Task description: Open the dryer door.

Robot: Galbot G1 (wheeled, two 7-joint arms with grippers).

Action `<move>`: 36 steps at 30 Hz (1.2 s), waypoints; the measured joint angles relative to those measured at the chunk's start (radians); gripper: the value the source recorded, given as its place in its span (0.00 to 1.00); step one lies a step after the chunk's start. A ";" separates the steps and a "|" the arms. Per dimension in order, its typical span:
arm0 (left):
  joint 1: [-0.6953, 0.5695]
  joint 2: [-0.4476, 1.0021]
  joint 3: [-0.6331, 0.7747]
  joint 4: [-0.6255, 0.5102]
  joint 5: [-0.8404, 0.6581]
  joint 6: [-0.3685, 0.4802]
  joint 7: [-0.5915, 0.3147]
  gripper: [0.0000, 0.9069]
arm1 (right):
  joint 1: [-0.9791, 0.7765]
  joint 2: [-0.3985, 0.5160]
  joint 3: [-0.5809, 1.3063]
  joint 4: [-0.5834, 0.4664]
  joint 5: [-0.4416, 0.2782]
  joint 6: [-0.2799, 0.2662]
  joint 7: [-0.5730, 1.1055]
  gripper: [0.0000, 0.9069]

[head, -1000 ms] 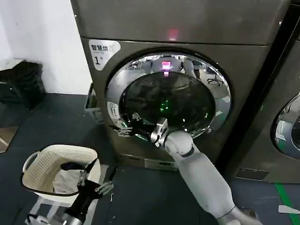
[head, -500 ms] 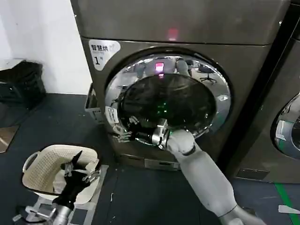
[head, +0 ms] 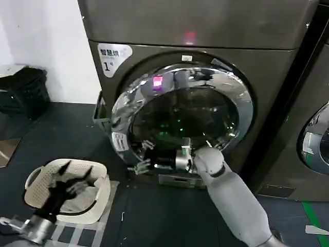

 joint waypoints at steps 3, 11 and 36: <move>-0.006 0.011 0.005 0.004 0.000 0.000 -0.005 1.00 | -0.022 -0.004 0.007 0.015 -0.012 -0.002 -0.028 1.00; -0.042 0.036 0.053 0.040 0.000 -0.001 -0.004 1.00 | -0.106 -0.043 0.071 0.075 -0.050 -0.017 -0.205 1.00; -0.291 0.208 0.385 0.201 -0.075 0.019 0.008 1.00 | -0.587 -0.185 0.638 0.387 0.034 0.121 -0.398 1.00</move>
